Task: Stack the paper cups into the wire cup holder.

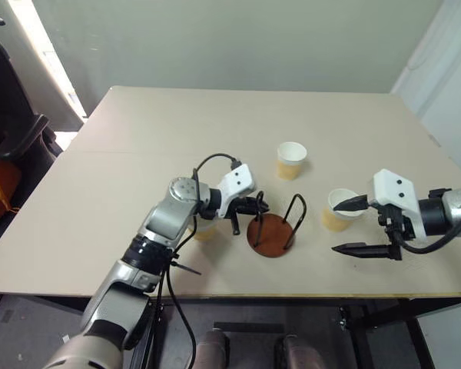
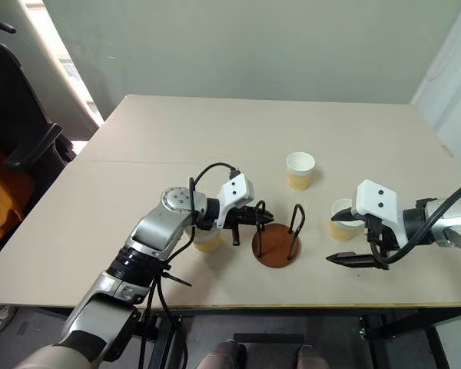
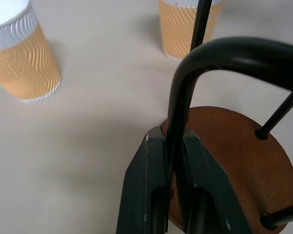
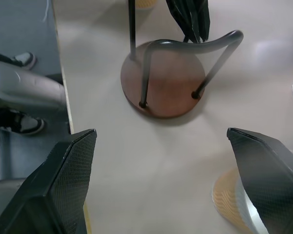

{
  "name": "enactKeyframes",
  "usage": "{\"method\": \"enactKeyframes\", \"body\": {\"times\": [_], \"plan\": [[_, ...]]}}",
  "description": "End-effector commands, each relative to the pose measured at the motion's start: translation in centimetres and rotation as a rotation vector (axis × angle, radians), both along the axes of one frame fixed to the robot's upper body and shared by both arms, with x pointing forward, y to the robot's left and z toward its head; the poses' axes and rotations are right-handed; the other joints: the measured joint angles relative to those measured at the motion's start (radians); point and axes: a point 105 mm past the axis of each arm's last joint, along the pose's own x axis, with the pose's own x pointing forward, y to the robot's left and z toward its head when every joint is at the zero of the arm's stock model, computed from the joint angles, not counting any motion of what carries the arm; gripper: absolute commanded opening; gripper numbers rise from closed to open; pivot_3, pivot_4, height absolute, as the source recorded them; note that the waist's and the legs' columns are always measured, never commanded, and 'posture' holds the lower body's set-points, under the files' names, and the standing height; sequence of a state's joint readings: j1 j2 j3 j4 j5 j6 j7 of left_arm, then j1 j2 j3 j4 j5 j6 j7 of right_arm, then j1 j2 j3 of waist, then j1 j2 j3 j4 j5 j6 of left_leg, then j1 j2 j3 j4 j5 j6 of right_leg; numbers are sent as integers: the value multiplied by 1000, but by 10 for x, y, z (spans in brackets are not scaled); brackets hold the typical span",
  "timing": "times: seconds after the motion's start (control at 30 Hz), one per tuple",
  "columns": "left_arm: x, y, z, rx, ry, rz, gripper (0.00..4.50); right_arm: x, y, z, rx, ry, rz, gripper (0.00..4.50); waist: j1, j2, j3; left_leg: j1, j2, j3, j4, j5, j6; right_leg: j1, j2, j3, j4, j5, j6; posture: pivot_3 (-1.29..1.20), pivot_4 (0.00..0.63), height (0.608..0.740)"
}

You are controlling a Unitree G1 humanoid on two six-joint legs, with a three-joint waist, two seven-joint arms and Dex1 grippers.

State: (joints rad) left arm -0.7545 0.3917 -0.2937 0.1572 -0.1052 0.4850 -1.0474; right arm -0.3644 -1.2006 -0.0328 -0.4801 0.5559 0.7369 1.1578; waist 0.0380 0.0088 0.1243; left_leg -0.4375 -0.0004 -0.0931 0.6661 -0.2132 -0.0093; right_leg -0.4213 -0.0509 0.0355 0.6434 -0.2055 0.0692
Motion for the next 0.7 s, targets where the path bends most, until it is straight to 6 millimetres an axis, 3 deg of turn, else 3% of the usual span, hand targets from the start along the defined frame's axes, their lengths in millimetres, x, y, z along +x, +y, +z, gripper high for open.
{"method": "enactKeyframes", "body": {"times": [0.03,0.1,0.2,0.53,0.7], "plan": [[-9,-8,5,4,-16,-17,57,1,1,6,-25,-42,11,4466,-1,0,0,0,0,0,0,0,0,0,0,0,0,0,0,0,150,740],[-11,-6,1,28,-4,-10,57,1,-1,6,-30,-43,9,4466,-1,0,0,0,-1,0,0,0,0,1,-1,0,0,0,0,0,150,740],[-22,-7,0,28,43,-52,867,3,-7,5,-50,-42,-9,4466,-1,0,0,1,-1,0,0,0,0,1,-1,0,-1,0,0,0,150,740],[-17,2,10,64,-41,-27,4351,11,-20,6,-79,-45,-29,4466,-1,0,0,2,-1,0,-1,0,0,2,-2,0,-1,0,0,0,150,740],[-26,24,43,67,-138,-88,4437,25,-37,6,-135,-61,-64,4466,-1,0,0,2,-1,0,-1,-1,1,2,-2,0,-1,0,0,0,150,740]]}}
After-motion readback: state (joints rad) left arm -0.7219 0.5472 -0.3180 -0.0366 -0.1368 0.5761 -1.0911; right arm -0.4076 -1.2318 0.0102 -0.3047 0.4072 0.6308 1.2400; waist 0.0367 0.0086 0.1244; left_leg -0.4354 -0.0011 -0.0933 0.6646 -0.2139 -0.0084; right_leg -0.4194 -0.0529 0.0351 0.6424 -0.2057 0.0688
